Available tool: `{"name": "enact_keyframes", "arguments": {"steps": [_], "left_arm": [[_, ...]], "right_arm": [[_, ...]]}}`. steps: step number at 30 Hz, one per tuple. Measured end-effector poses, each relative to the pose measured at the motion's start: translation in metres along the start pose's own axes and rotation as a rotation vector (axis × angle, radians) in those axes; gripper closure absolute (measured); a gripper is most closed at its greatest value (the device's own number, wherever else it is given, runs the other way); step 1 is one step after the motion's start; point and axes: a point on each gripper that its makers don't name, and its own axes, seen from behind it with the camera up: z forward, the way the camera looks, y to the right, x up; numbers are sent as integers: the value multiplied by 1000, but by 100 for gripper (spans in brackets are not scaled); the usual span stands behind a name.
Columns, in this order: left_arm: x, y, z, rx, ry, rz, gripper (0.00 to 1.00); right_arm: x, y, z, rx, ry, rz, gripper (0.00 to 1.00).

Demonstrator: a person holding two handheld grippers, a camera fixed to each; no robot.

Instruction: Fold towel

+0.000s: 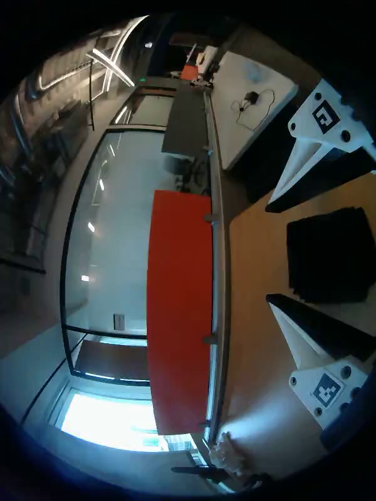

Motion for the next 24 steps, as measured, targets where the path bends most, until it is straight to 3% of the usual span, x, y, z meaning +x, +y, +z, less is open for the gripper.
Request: {"name": "enact_keyframes", "arguments": {"steps": [14,24], "left_arm": [[62,-17,3,53,188,56,33],[113,-35,2,85,336,13,33]], "right_arm": [[30,-26,-8,25,59,-18,0],[44,-51,-13,48,70,-32,0]]}}
